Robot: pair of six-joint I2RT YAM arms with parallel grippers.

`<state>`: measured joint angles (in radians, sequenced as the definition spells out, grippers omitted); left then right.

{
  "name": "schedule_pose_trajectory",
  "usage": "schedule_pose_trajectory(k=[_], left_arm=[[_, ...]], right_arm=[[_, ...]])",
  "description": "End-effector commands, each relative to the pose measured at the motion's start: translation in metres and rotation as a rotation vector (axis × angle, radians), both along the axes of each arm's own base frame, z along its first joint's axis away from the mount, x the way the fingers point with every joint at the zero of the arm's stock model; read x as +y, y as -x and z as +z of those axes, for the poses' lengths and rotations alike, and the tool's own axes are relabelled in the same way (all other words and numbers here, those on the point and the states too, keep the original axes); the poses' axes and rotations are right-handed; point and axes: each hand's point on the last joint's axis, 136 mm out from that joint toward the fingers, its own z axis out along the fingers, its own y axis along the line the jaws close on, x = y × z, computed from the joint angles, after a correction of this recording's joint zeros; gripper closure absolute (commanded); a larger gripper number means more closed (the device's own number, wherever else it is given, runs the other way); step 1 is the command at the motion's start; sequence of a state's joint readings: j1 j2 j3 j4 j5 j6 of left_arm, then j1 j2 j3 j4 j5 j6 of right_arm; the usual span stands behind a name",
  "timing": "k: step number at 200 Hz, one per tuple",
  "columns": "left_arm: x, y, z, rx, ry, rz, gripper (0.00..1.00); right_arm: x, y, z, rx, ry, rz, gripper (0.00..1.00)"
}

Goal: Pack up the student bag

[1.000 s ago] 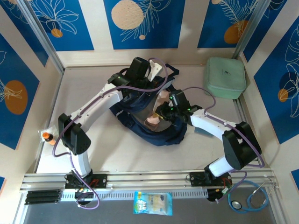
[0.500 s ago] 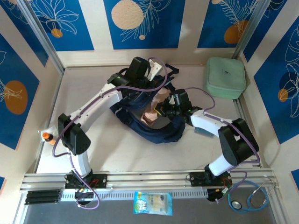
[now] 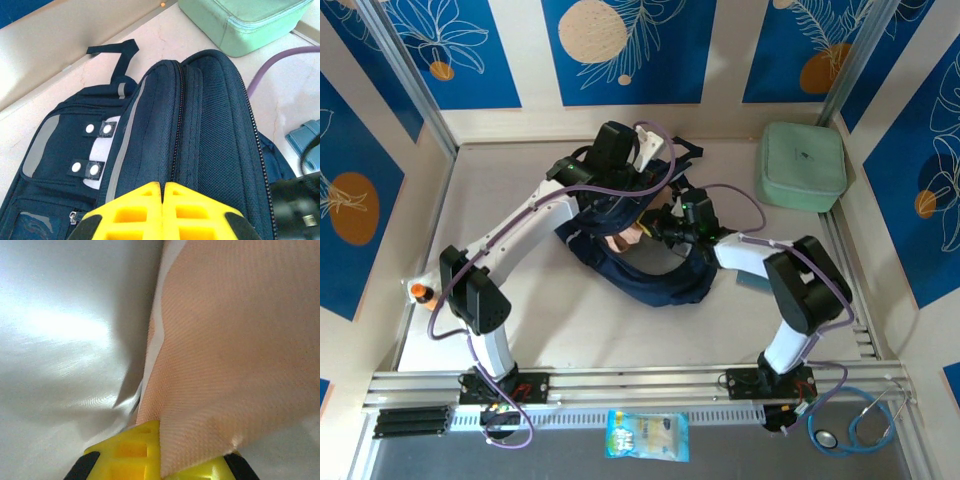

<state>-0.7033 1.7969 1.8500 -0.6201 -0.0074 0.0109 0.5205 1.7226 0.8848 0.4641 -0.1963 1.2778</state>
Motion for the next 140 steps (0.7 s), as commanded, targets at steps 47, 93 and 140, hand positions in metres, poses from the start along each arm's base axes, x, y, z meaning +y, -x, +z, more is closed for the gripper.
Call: schedule_pose_trajectory(k=[47,93,140], left_arm=[[-0.006,0.004,0.062,-0.111,0.165,-0.008,1.0],[0.003,-0.002,0.064,-0.134,0.139,0.038,1.0],[0.004,-0.005,0.062,-0.141,0.139,0.042,1.0]], right_arm=[[0.012,-0.049,-0.035,-0.029,0.094,-0.19,0.94],[0.023,-0.046,-0.006,-0.149,0.069,-0.169,0.63],[-0.005,-0.011,0.031,-0.247,0.078,-0.148,0.46]])
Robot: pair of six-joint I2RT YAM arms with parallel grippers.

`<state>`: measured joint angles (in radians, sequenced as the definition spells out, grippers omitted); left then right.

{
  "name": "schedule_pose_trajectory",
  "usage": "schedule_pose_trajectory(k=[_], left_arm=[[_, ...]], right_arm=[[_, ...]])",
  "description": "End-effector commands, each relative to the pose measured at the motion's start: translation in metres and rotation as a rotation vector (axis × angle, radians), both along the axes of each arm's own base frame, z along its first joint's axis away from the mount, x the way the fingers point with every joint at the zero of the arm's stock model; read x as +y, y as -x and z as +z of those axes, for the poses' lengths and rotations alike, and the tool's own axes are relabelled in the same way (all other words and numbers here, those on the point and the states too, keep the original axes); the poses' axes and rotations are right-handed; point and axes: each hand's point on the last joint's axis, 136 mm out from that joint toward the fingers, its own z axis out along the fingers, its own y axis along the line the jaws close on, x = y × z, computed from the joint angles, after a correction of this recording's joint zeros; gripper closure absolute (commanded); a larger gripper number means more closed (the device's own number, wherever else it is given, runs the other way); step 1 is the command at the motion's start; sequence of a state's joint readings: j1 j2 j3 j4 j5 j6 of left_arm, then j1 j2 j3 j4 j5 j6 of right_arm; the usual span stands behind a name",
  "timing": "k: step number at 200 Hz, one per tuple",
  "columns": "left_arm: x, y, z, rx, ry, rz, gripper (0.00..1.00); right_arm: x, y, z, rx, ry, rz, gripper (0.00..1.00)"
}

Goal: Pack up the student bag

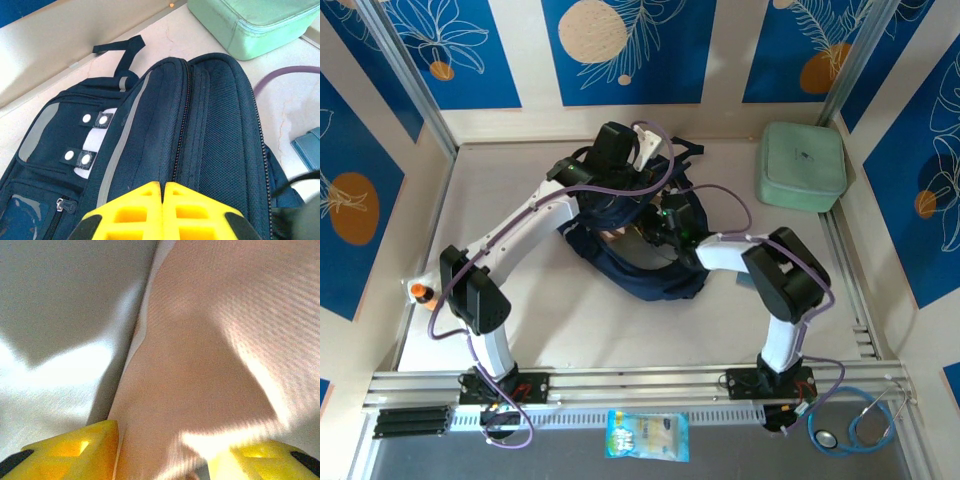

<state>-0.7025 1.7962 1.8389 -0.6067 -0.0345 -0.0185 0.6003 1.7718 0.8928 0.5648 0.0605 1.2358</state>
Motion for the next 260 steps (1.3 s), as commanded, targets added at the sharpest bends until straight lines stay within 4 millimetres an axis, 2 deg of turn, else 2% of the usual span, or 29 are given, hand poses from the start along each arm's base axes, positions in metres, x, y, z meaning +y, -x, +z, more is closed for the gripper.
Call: schedule_pose_trajectory(k=[1,21,37,50,69,80,101,111,130,152,178,227,260], left_arm=[[0.0,0.0,0.064,-0.146,0.13,0.002,1.0],[-0.001,0.0,0.062,-0.143,0.142,-0.003,1.0],[-0.004,0.003,0.058,-0.139,0.154,-0.021,1.0],[-0.006,0.006,0.049,-0.119,0.158,-0.038,1.0],[-0.009,0.014,0.028,-0.069,0.161,-0.066,1.0],[-0.011,0.019,0.014,-0.032,0.167,-0.081,1.0],[-0.019,0.033,-0.008,0.018,0.191,-0.127,1.0],[-0.024,0.04,-0.018,0.05,0.215,-0.148,0.94],[-0.031,0.052,-0.033,0.118,0.25,-0.189,0.69],[-0.022,0.052,-0.042,0.142,0.236,-0.144,0.42],[0.002,0.048,-0.051,0.164,0.224,-0.032,0.2],[0.074,0.038,-0.089,0.339,0.319,0.197,0.16],[0.136,0.034,-0.117,0.376,0.401,0.352,0.16]], right_arm=[[-0.015,0.009,0.035,-0.108,0.006,-0.006,0.46],[-0.037,0.023,0.028,-0.033,0.088,-0.038,0.41],[-0.063,0.036,0.017,0.029,0.147,-0.096,0.4],[-0.089,0.048,0.009,0.07,0.178,-0.157,0.4],[-0.138,0.069,-0.001,0.158,0.272,-0.285,0.39],[-0.163,0.079,0.001,0.172,0.343,-0.338,0.38],[-0.203,0.088,0.023,0.137,0.479,-0.356,0.36],[-0.22,0.091,0.034,0.136,0.523,-0.37,0.36],[-0.236,0.091,0.055,0.097,0.529,-0.357,0.35],[-0.233,0.086,0.079,0.029,0.5,-0.304,0.35],[-0.211,0.081,0.092,0.002,0.45,-0.2,0.35],[-0.137,0.071,0.109,-0.044,0.421,0.045,0.35],[-0.086,0.058,0.112,-0.061,0.437,0.163,0.35]])
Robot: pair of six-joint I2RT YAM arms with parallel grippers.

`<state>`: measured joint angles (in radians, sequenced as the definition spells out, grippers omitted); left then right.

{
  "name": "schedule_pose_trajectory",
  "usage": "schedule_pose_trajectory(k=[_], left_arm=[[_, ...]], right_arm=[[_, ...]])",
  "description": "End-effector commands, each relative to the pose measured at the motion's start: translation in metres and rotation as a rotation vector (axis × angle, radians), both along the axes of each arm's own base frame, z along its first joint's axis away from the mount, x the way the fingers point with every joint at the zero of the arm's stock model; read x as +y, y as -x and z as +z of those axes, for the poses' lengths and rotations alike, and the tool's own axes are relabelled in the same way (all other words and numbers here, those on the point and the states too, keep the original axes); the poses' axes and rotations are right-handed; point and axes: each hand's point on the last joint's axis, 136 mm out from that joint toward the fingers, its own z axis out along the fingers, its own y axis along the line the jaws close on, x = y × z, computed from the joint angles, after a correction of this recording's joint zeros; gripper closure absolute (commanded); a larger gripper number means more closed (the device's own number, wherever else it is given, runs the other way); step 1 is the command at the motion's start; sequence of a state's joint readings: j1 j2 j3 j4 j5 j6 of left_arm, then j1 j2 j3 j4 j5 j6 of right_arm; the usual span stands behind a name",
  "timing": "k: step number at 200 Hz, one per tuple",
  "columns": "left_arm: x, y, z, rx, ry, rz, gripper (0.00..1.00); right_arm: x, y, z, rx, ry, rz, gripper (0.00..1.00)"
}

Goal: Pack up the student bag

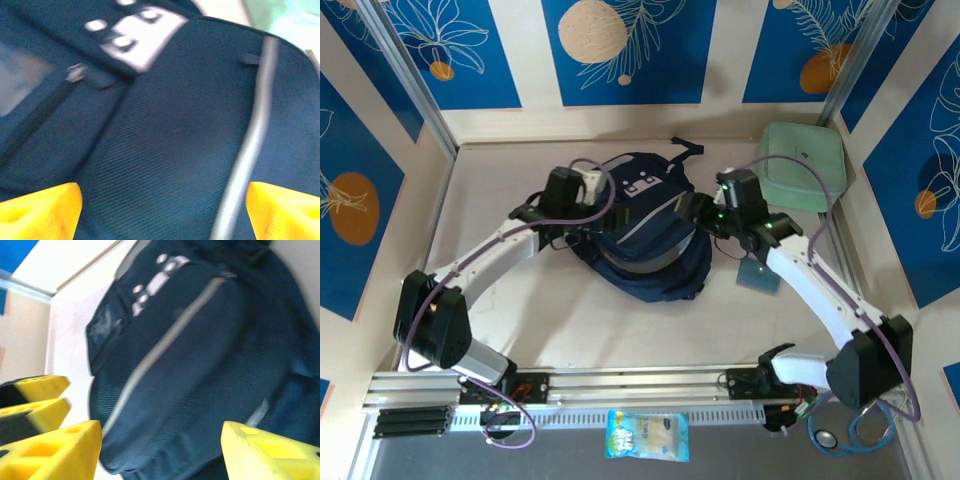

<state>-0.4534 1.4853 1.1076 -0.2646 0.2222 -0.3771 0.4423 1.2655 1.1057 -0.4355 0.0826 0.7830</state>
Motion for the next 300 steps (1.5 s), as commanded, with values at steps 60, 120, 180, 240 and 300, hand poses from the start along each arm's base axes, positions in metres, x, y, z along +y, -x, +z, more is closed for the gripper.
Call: schedule_pose_trajectory(k=[60,120,180,240,300], left_arm=[[0.081,0.007,-0.051,0.132,0.08,0.234,0.16],[0.067,-0.026,-0.068,0.247,0.291,0.36,0.31],[0.044,-0.057,-0.067,0.258,0.471,0.344,0.51],[0.037,-0.064,-0.077,0.298,0.545,0.354,0.81],[0.043,-0.041,-0.065,0.284,0.563,0.363,1.0]], right_arm=[[0.094,-0.016,-0.051,0.206,0.043,0.224,0.39],[0.061,-0.018,-0.128,0.383,0.099,0.122,0.4],[0.056,-0.026,-0.14,0.394,0.094,0.111,0.41],[0.055,-0.033,-0.147,0.399,0.088,0.116,0.41],[0.05,-0.065,-0.151,0.341,0.117,0.129,0.42]])
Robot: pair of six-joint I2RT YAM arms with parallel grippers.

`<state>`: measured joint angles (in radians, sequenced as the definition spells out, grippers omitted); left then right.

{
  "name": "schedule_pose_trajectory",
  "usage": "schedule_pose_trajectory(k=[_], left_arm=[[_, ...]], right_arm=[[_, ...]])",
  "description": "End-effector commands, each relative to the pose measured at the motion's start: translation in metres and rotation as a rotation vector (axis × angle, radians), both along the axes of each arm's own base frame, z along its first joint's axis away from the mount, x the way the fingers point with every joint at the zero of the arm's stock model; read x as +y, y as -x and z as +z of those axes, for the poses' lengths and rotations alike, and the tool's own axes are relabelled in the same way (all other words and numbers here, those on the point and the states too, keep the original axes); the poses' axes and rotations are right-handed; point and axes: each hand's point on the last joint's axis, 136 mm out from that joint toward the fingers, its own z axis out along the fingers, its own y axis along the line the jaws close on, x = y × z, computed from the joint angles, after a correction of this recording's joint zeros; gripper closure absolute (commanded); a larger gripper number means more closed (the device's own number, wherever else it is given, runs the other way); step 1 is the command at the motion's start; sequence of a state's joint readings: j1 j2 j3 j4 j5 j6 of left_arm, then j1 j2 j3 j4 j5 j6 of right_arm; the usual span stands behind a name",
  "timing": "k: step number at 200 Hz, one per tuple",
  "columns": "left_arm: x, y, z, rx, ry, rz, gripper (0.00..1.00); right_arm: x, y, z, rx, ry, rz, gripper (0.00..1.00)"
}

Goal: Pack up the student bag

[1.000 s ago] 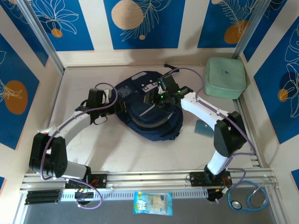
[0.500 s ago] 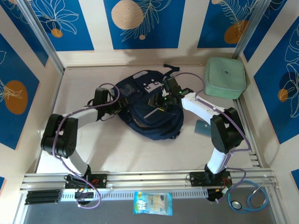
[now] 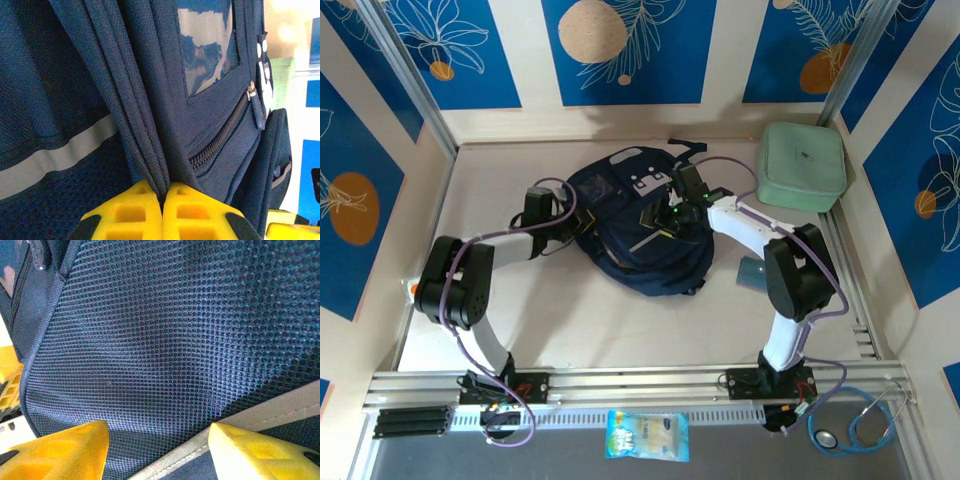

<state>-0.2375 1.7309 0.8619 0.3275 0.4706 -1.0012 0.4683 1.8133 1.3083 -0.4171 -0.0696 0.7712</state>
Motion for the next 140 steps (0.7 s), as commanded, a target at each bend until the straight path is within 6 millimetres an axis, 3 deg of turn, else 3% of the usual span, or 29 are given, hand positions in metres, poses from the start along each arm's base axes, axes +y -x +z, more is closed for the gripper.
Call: schedule_pose_trajectory(k=[1,34,58,82,110,140], left_arm=[[0.003,0.011,0.024,-0.056,0.029,-0.003,1.0],[0.005,0.05,0.028,-0.04,-0.03,0.012,1.0],[-0.011,0.077,0.025,-0.03,-0.076,-0.01,1.0],[-0.031,0.089,0.021,-0.019,-0.079,-0.025,1.0],[-0.054,0.092,0.018,-0.009,-0.053,-0.051,1.0],[-0.072,0.087,0.019,-0.024,-0.034,-0.065,1.0]], right_arm=[[-0.013,-0.018,-0.022,-0.003,0.071,0.007,0.41],[-0.005,-0.051,-0.017,-0.092,0.055,0.037,0.41],[-0.004,-0.071,-0.013,-0.102,0.045,0.028,0.41],[-0.003,-0.081,-0.003,-0.133,0.057,0.043,0.41],[-0.012,-0.065,0.025,-0.135,0.054,0.033,0.4],[-0.03,-0.021,0.063,-0.165,0.056,0.004,0.38]])
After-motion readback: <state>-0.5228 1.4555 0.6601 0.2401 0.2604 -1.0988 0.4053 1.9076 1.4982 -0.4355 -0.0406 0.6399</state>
